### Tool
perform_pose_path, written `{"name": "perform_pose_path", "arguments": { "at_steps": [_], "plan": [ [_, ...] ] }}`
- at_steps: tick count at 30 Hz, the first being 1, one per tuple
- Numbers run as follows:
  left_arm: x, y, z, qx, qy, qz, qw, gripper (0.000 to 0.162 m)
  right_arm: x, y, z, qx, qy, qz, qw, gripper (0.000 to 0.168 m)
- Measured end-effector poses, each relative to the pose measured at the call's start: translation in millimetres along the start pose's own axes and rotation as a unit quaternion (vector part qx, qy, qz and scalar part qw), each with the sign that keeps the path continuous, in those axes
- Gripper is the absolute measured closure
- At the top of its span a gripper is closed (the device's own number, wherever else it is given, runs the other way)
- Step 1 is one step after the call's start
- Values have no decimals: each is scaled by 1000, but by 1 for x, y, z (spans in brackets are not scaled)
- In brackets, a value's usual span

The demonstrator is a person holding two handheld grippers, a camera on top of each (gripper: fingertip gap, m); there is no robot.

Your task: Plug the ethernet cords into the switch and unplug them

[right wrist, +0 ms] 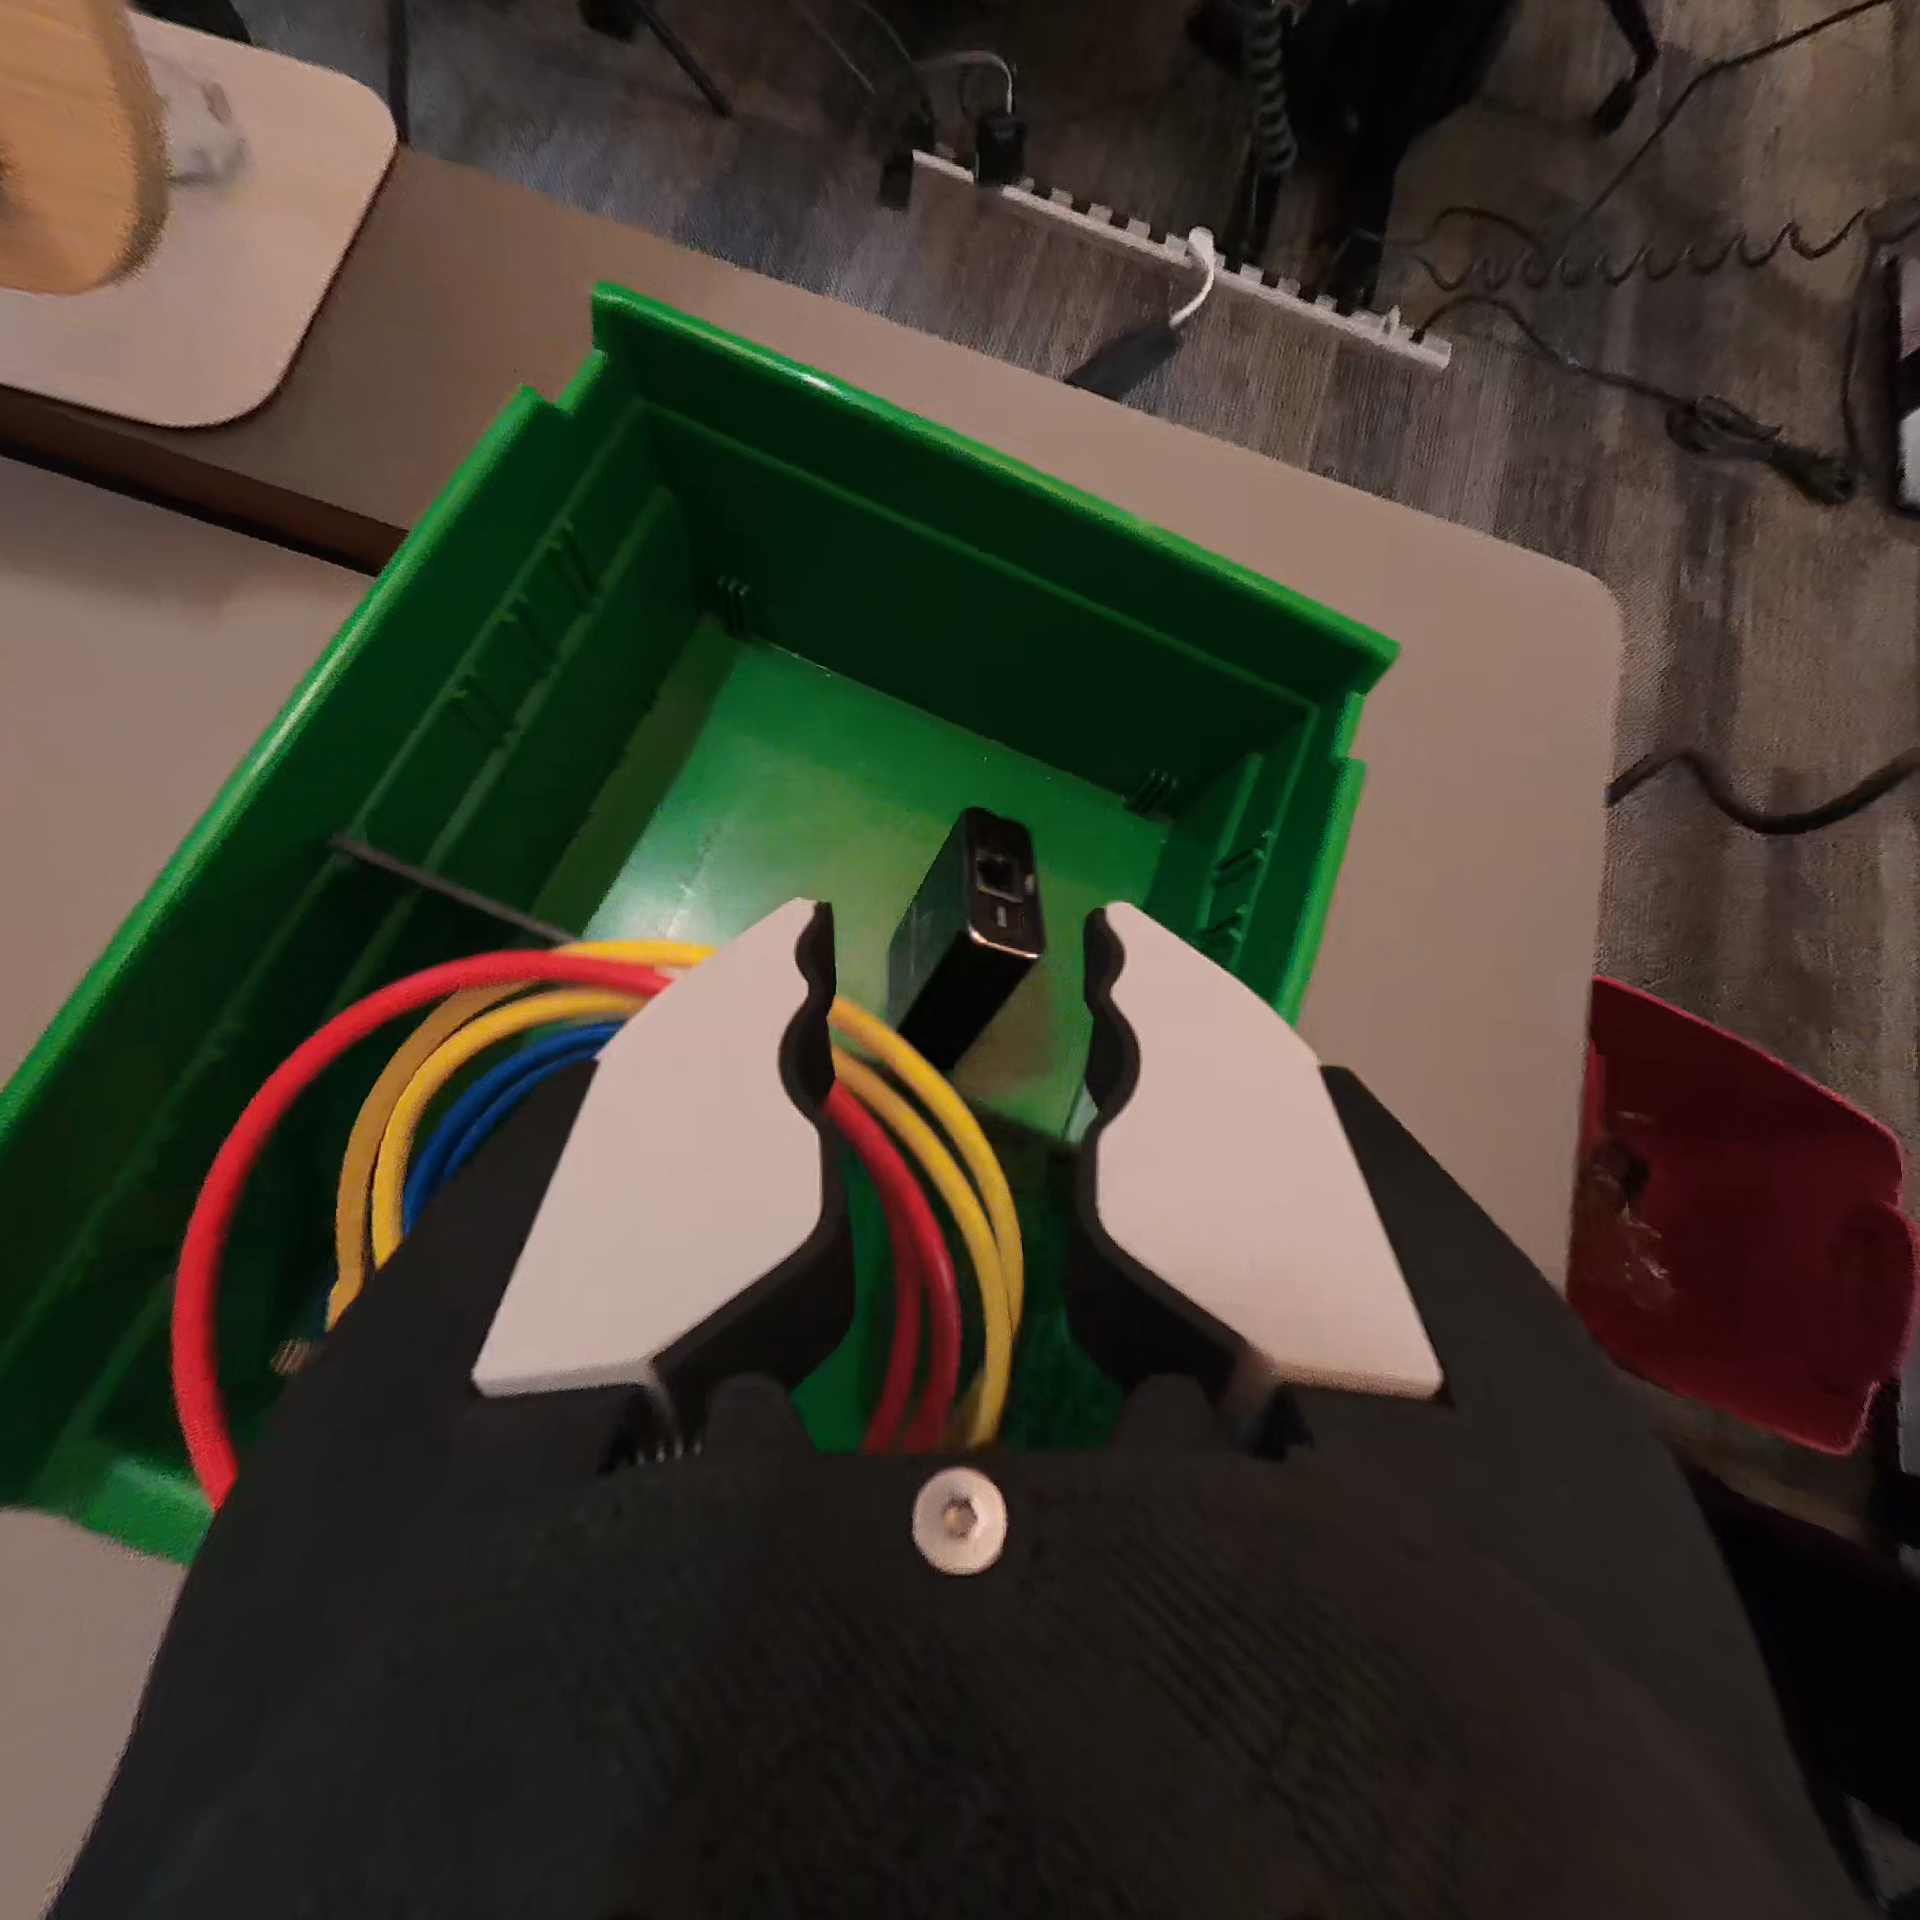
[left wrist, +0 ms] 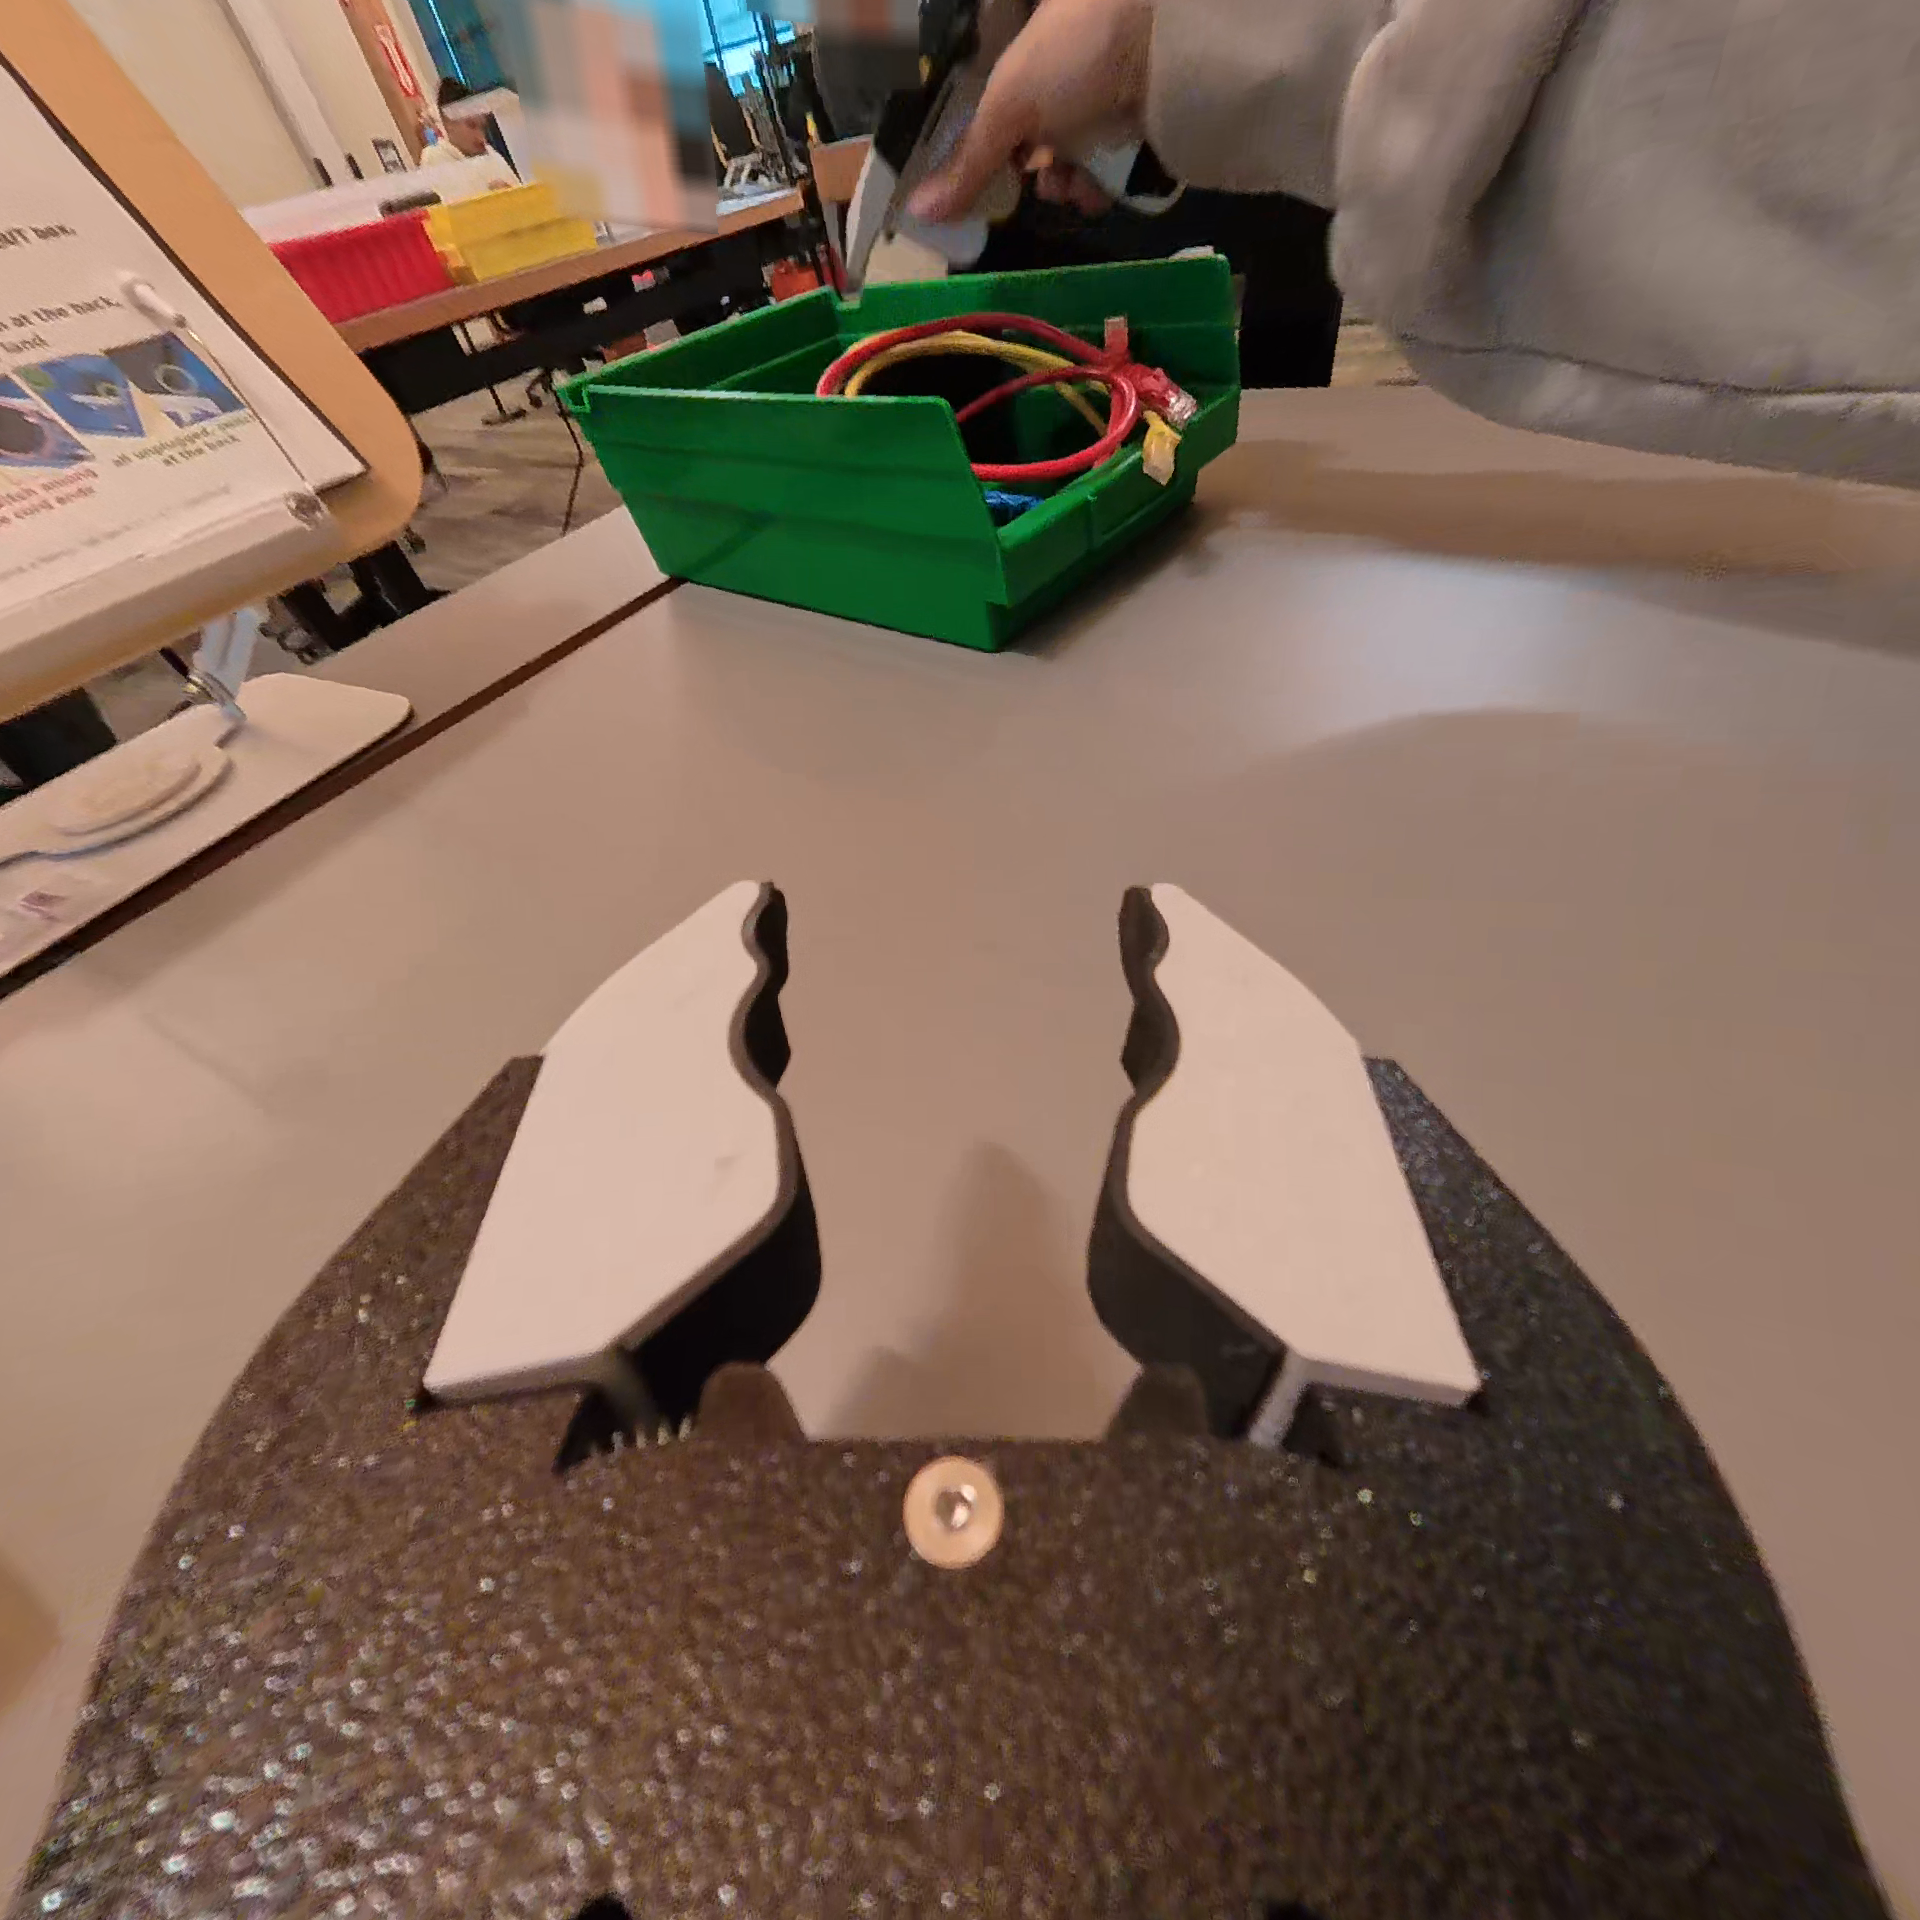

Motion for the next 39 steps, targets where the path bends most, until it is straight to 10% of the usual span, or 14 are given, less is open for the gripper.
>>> {"name": "perform_pose_path", "arguments": {
  "at_steps": [14,21,30,39],
  "plan": [
    [-105,-125,24,31,121,96,988,90,157,147,77,-21,-84,-126,988,79],
    [-118,-236,50,-6,219,280,935,79,154,159,77,40,-28,-139,989,70],
    [-87,-294,57,-64,268,385,881,79,153,150,81,-5,-44,-136,990,66],
    [-64,-301,63,-89,176,428,882,138,151,148,86,25,-15,-121,992,64]
  ]
}}
Point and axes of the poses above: each gripper's, where its closed fingertips meet, y back along the fingers, x out of its underside, z = x × y across the jaws, the point moved 6 cm from there along y, back along the fingers, and after that the axes turned 1 degree about z, right-handed, at the moved point
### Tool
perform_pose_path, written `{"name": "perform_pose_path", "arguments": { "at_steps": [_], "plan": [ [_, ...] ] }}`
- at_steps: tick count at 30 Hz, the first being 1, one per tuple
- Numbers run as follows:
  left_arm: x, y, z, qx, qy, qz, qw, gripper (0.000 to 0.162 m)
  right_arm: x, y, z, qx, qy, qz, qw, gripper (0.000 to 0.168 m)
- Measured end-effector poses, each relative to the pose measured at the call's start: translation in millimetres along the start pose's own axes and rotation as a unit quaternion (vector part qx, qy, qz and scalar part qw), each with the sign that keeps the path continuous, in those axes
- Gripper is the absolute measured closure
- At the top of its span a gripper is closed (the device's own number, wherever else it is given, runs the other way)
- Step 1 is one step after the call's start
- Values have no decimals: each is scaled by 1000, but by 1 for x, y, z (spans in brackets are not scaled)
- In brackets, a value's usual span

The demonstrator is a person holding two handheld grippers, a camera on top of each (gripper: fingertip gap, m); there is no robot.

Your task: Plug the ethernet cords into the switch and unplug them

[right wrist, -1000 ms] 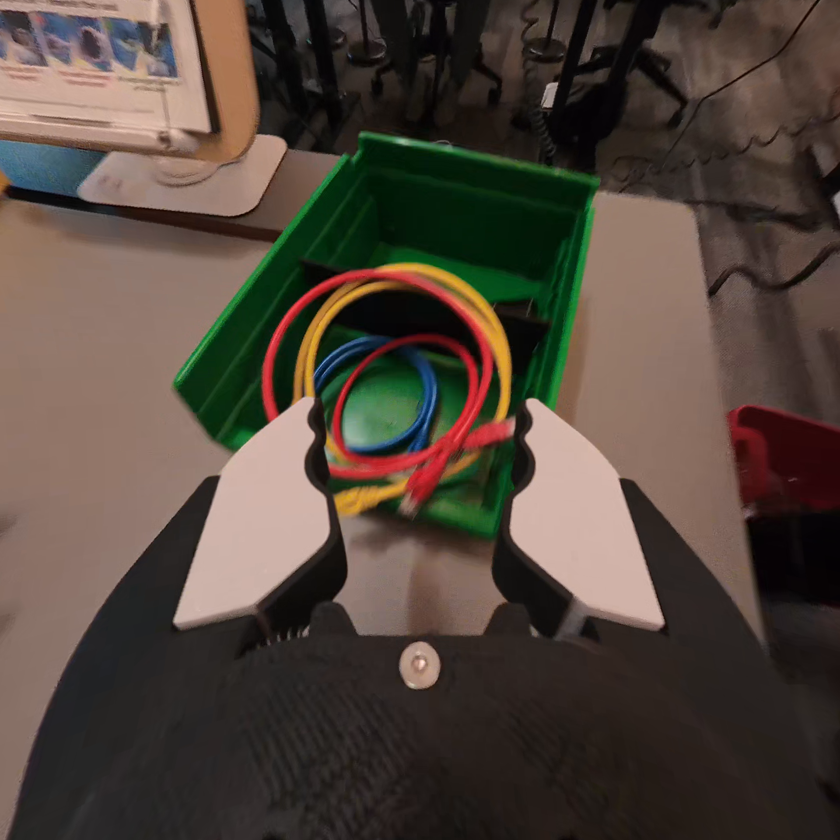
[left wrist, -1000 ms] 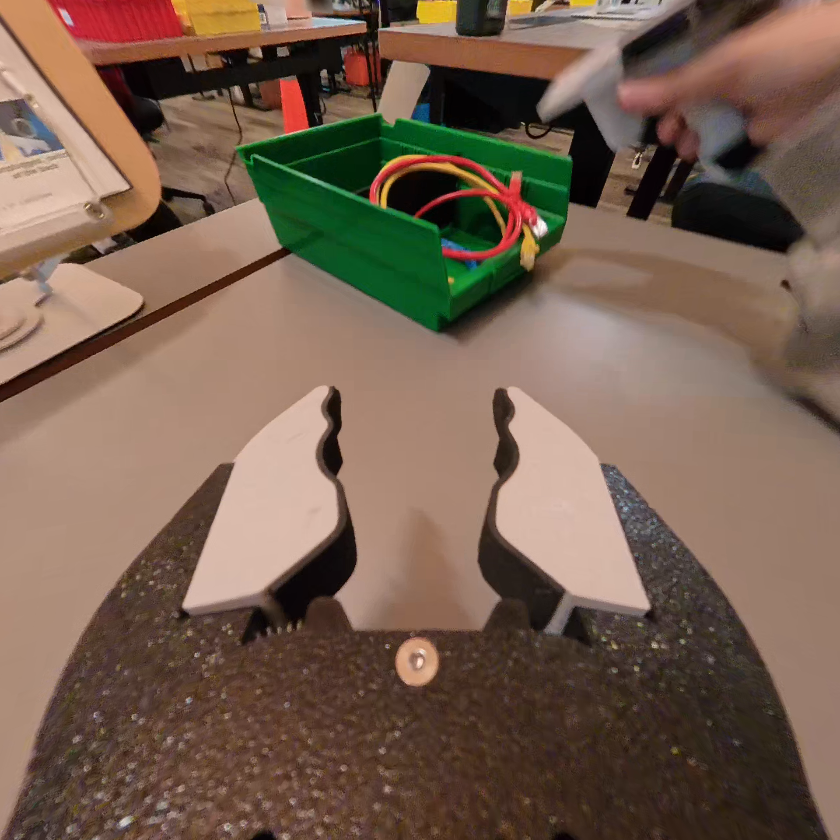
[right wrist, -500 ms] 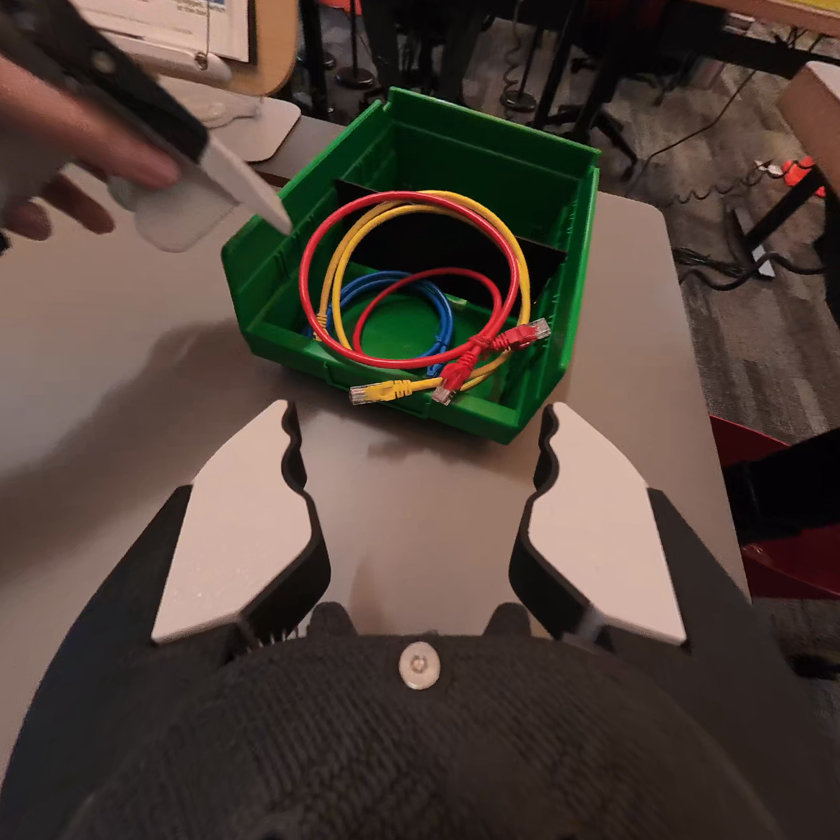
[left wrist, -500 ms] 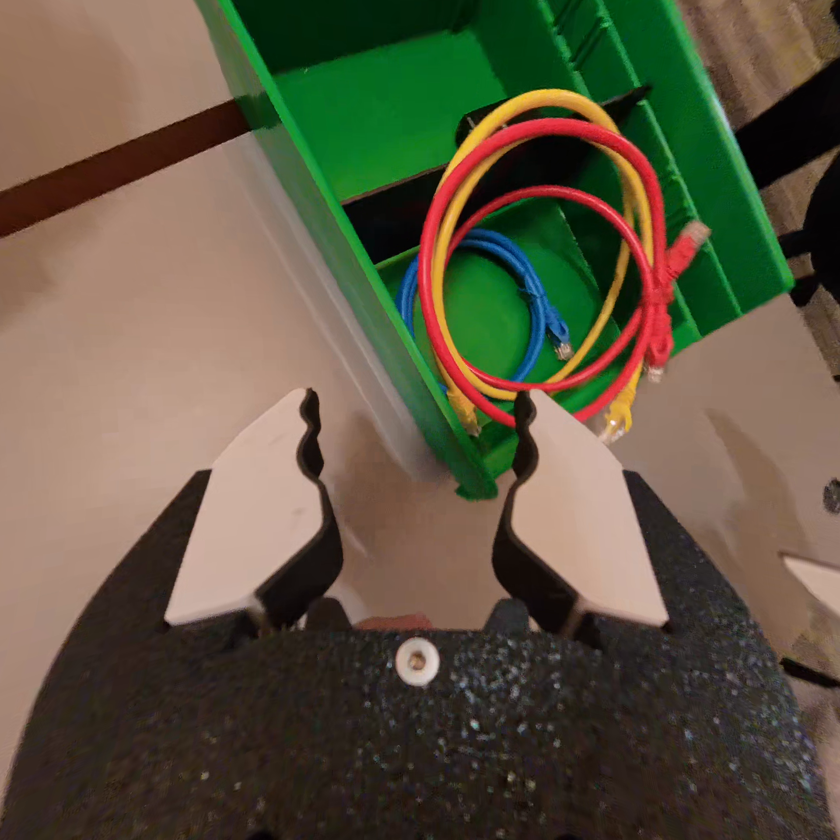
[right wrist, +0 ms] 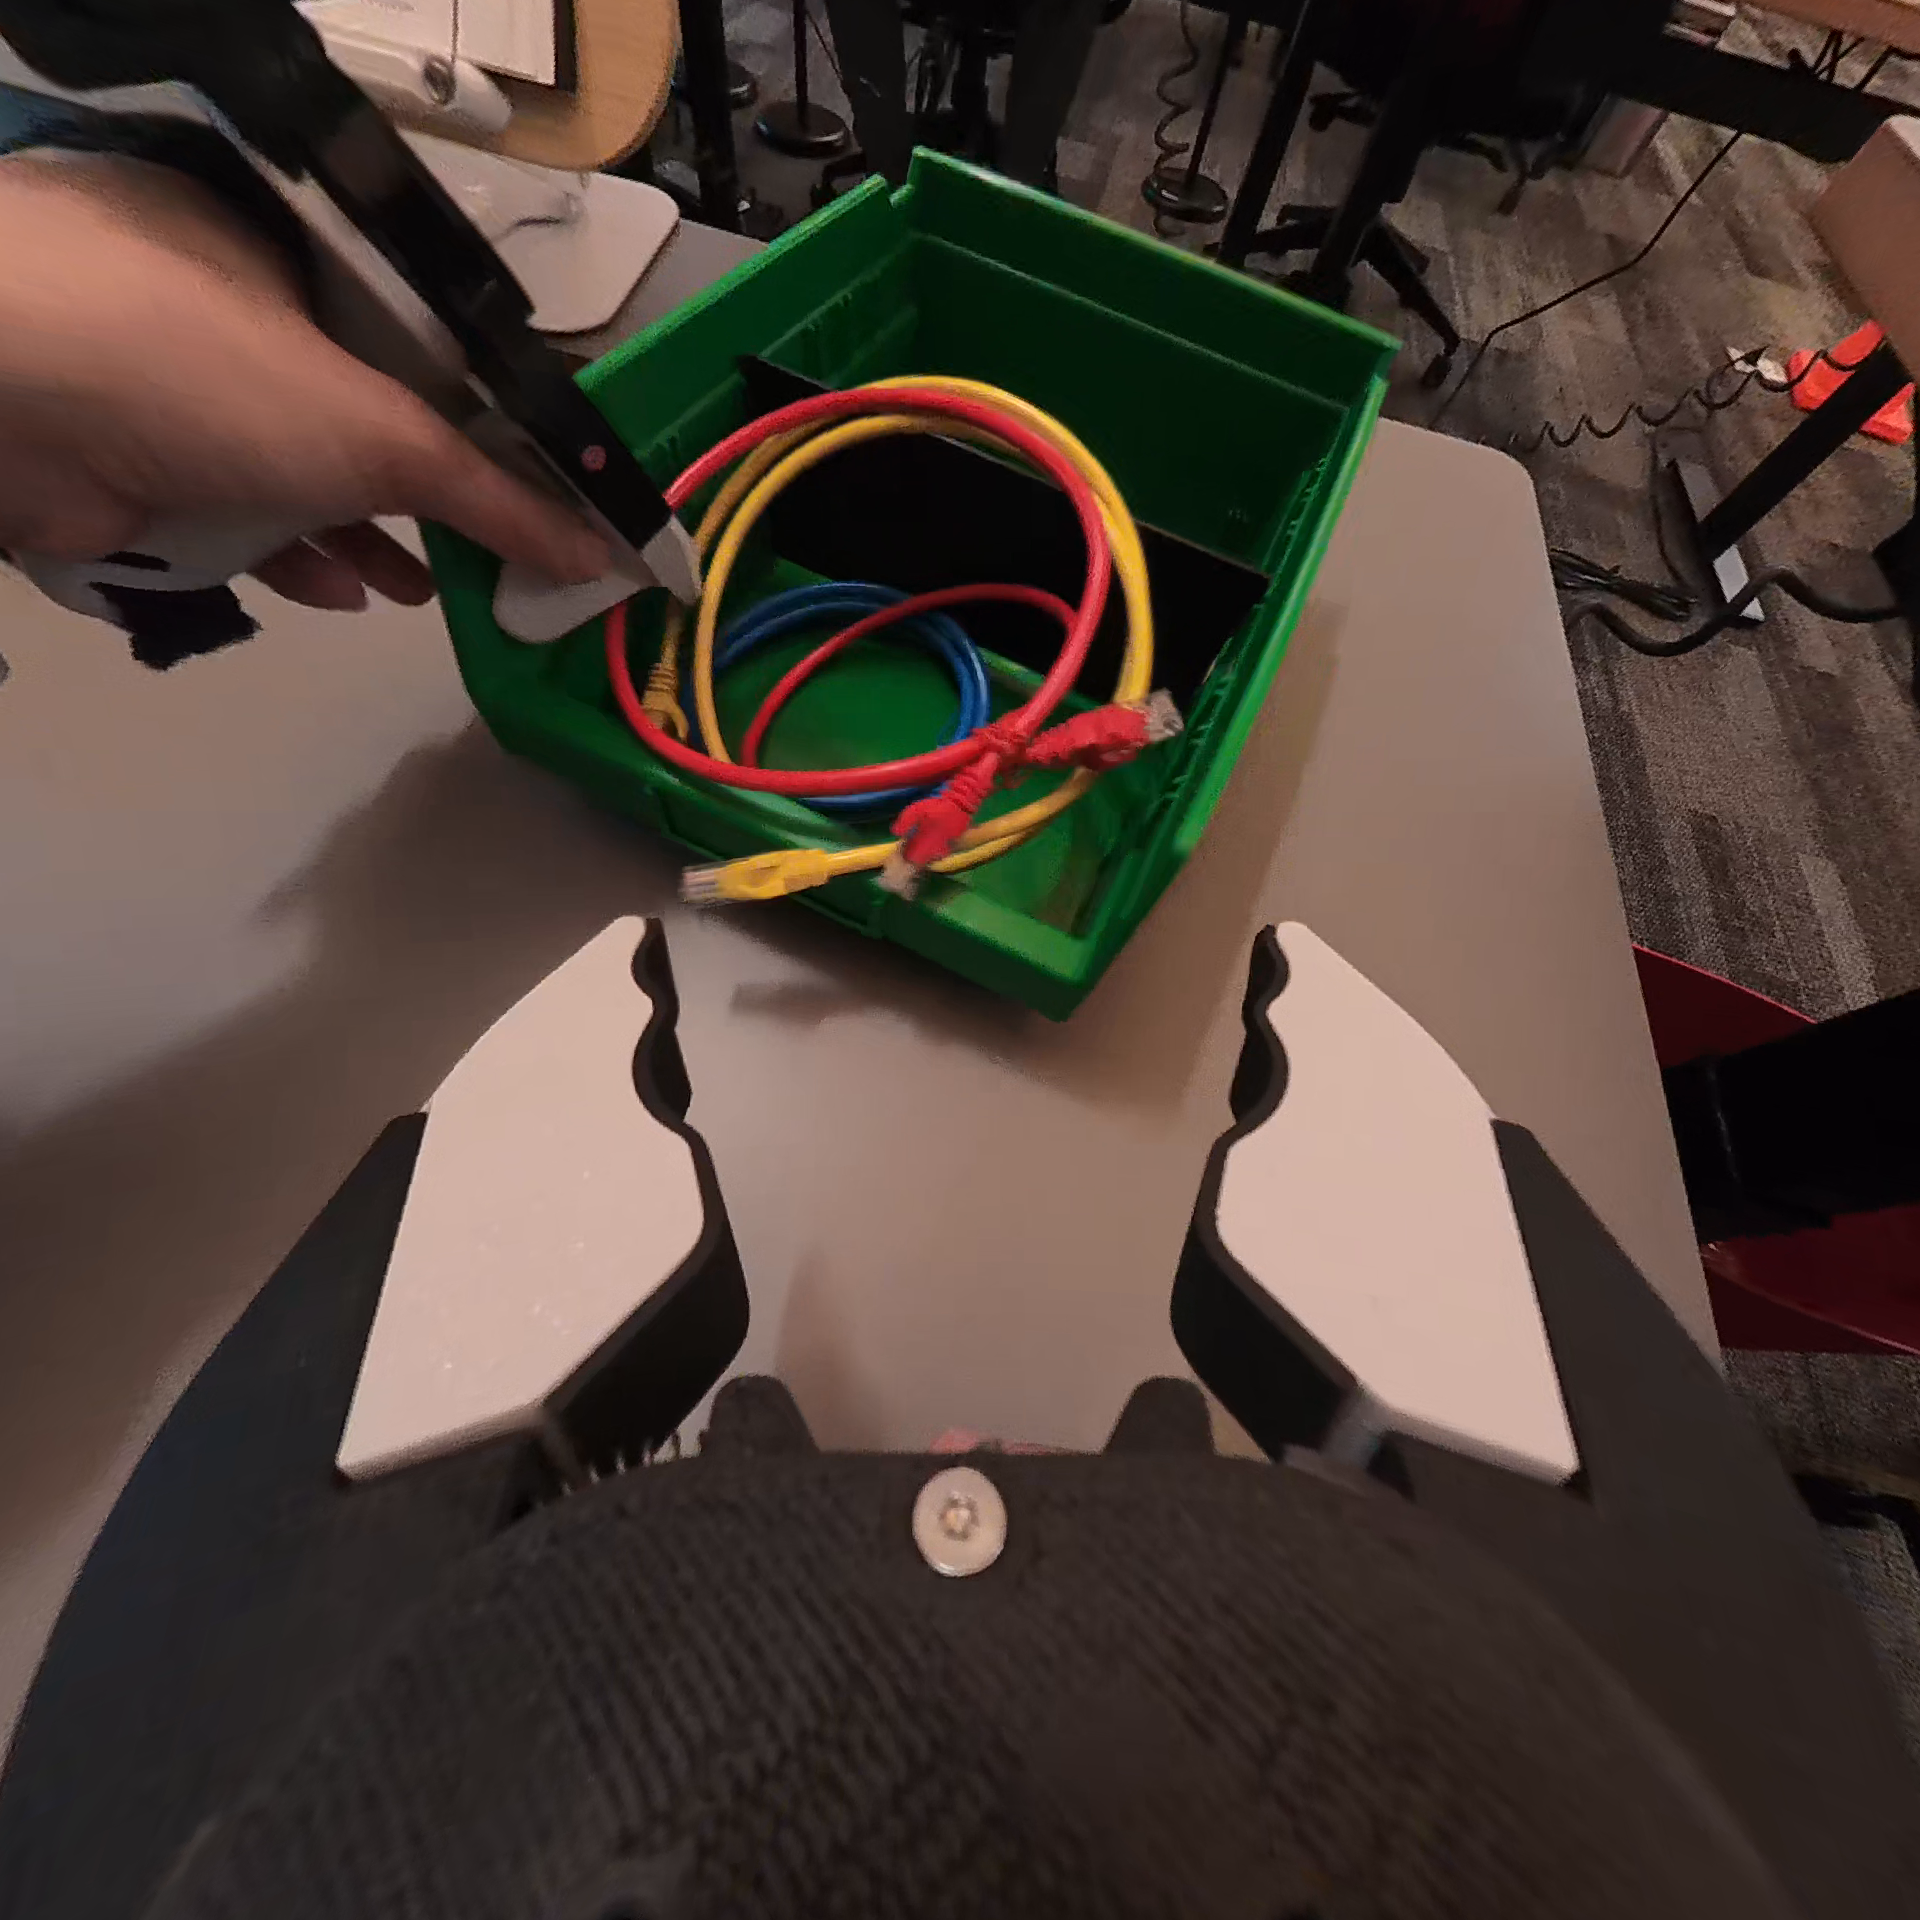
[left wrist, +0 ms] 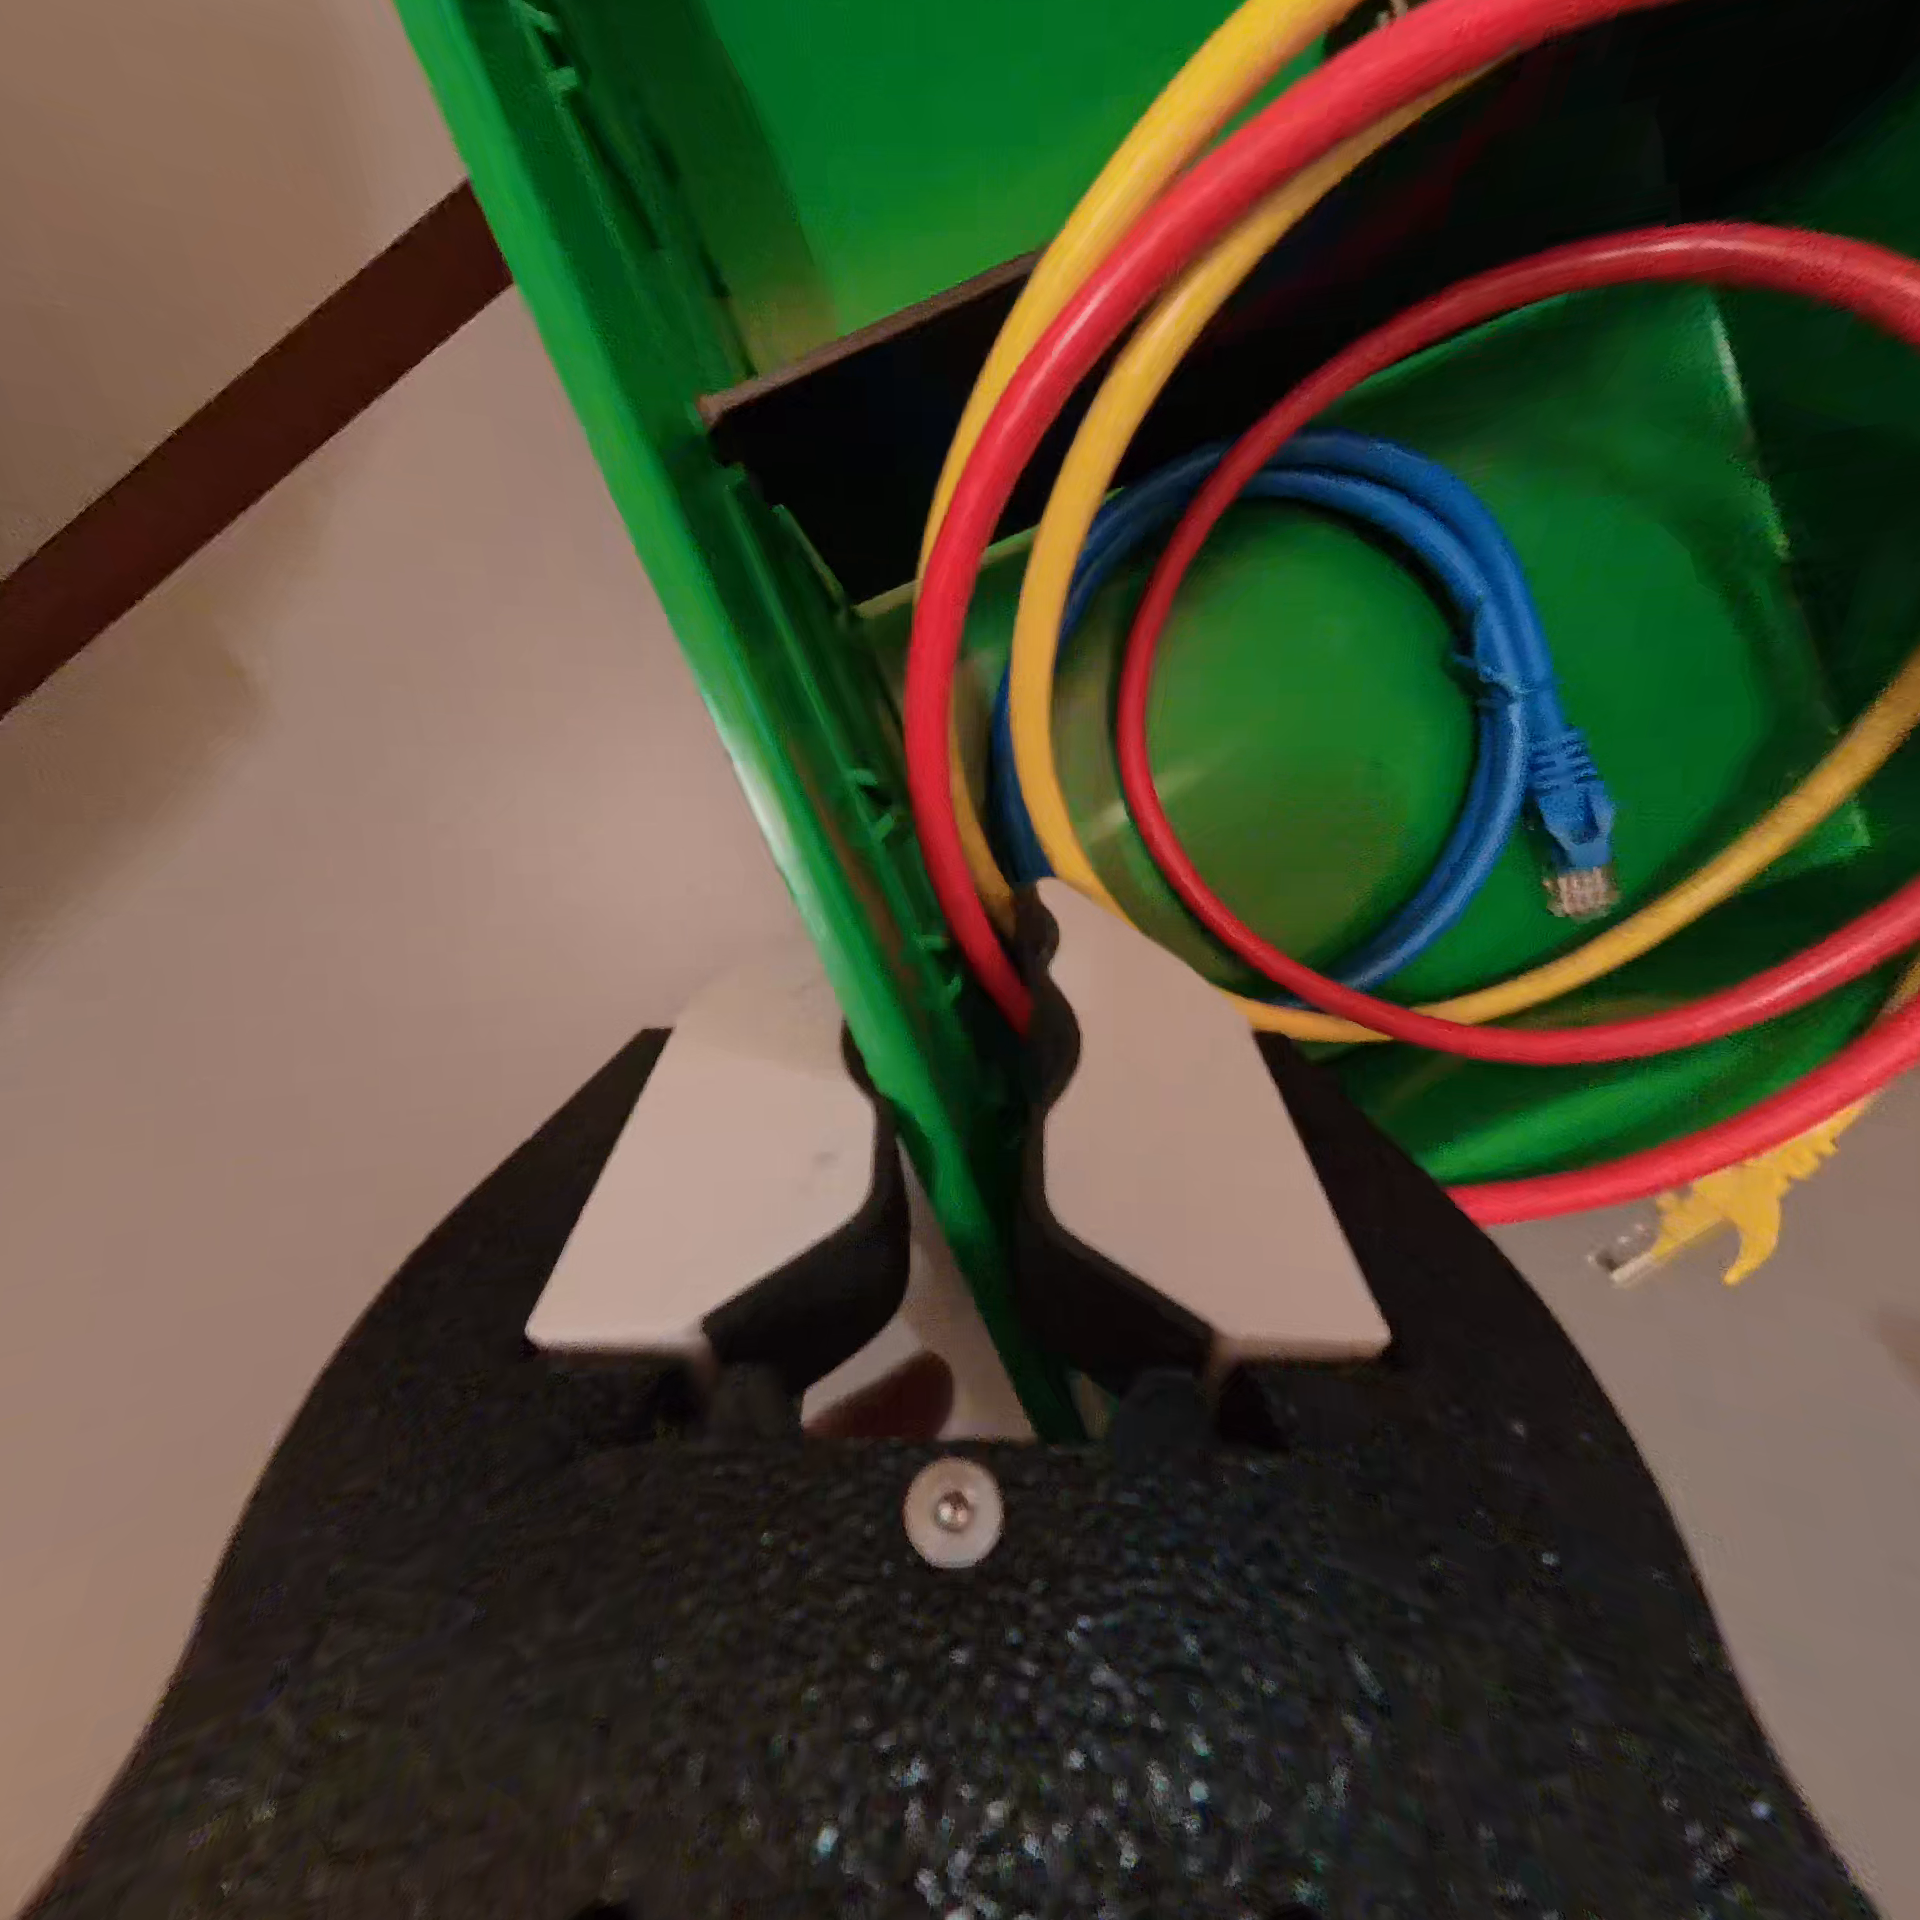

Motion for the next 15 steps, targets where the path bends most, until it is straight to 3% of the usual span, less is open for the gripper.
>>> {"name": "perform_pose_path", "arguments": {
  "at_steps": [1,7,11,15],
  "plan": [
    [4,2,5,-4,-7,3,1000,144,-1,0,2,-3,0,-1,1000,65],
    [64,31,43,34,-58,10,998,146,-9,2,20,-8,35,-1,999,65],
    [142,69,72,56,-90,26,994,147,-21,5,51,-68,36,-25,997,65],
    [244,118,102,79,-98,31,992,148,-35,4,96,-118,53,-47,990,67]
  ]
}}
Point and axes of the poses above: each gripper's, where its closed fingertips meet, y back along the fingers, x out of its underside, z = x × y across the jaws, the point moved 6 cm from there along y, back along the fingers, and after that the axes turned 1 degree about z, right-handed, at the moved point
